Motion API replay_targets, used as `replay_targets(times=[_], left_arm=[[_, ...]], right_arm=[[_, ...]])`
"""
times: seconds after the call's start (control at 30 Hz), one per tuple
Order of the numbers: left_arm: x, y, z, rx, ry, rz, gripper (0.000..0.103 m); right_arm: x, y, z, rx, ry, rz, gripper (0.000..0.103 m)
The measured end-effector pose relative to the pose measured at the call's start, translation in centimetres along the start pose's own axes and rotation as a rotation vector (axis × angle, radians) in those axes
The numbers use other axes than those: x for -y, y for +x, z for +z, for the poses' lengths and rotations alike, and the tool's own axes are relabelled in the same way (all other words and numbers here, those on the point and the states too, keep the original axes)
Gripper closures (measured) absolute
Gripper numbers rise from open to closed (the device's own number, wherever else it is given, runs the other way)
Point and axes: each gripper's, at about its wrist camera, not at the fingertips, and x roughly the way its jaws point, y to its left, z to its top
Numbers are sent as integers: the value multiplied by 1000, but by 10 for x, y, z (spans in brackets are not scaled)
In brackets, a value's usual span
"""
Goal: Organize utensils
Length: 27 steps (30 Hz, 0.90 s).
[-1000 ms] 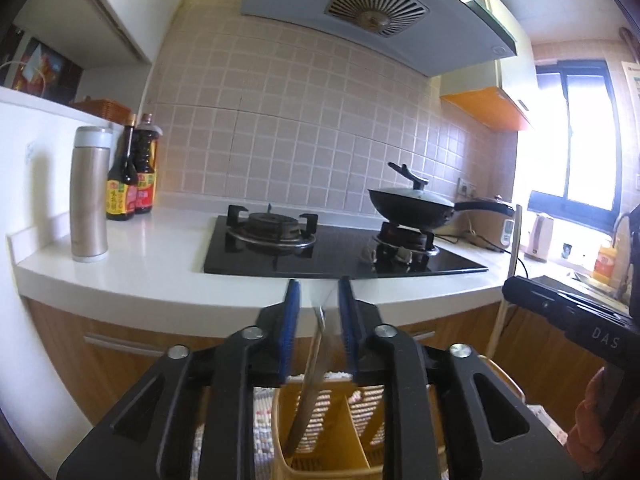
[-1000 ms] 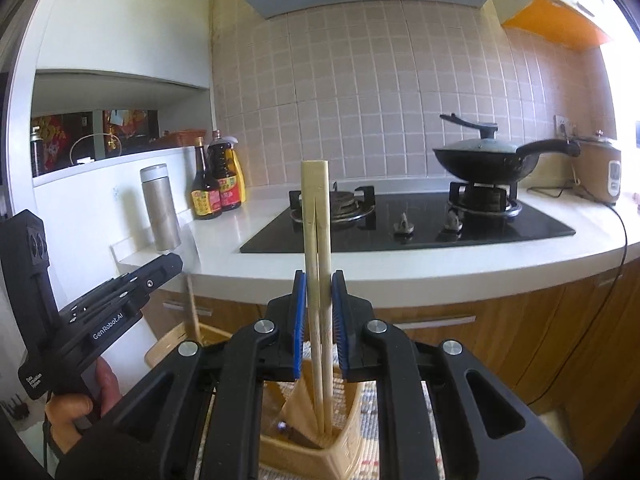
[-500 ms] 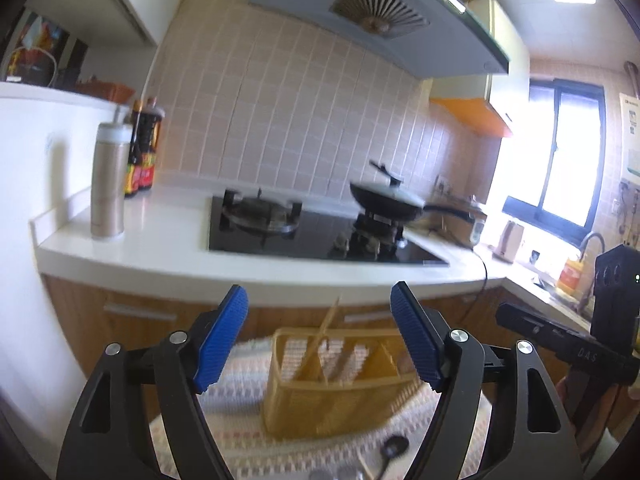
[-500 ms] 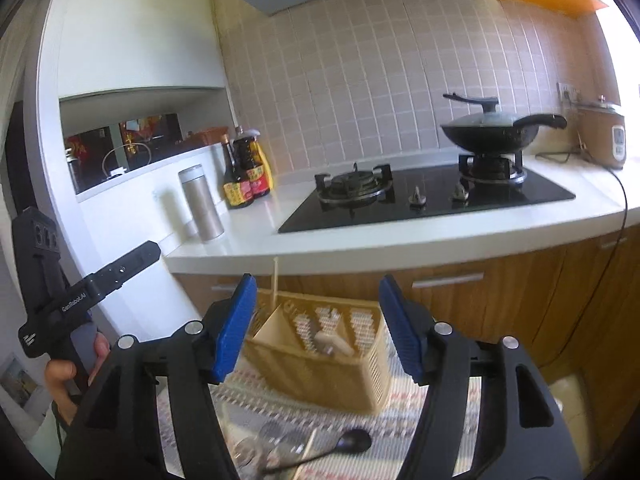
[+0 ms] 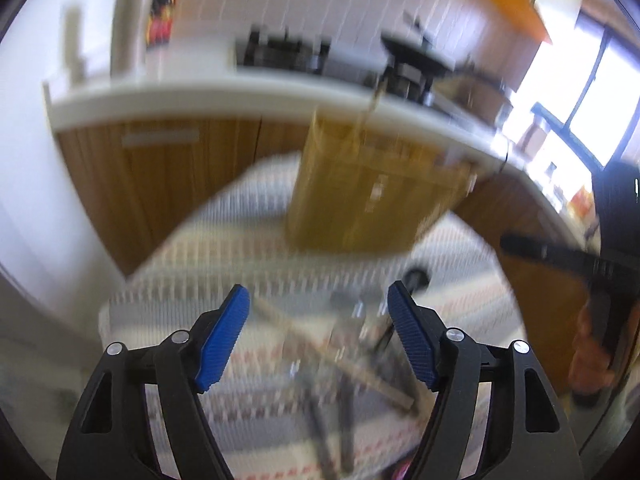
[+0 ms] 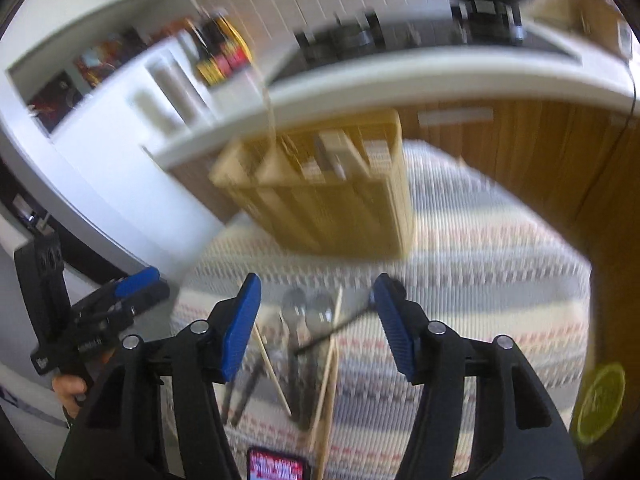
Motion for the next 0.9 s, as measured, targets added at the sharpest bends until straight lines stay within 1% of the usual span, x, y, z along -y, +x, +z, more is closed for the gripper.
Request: replay_targets(times=[0.03,0.1,0.17,0.23,0.3,0.4,0.43,0.53,0.6,0.63,0.8,0.9], left_arm=[[-1,6,-5,-35,7,7,37],[-5,22,-18,-112,18,15,41],[-9,30,-28,-145,15,22,42],[-13,39,-36,-183,15,19,42],[-14,50,-44,-242,29,-10,44],[-14,59,-52,-298,36,-32,51],[-16,62,-53,-312,33,-35,52],[-19,67,-54,-335,33,-37,56],[-19,72,-54,-347,38,-36,62],[-18,74,-54,-353,40,-33,63],[-6,81,-50,-352,77,-2,63],[6,87,-48,-355,126,43,64]], right_arm=[[5,12,-3,-46,29,0,51],[10,27,-7,-103,65,3,54],[15,44,-12,-159,106,1,58],[17,58,-15,-203,140,6,66],[21,73,-18,-246,188,7,67],[26,94,-19,-291,260,2,68],[27,101,-19,-303,282,-6,68],[27,112,-13,-304,309,-45,68],[28,120,-11,-311,329,-64,68],[29,124,-12,-319,339,-66,70],[25,141,-14,-345,339,-131,74],[16,146,-11,-345,316,-168,77]])
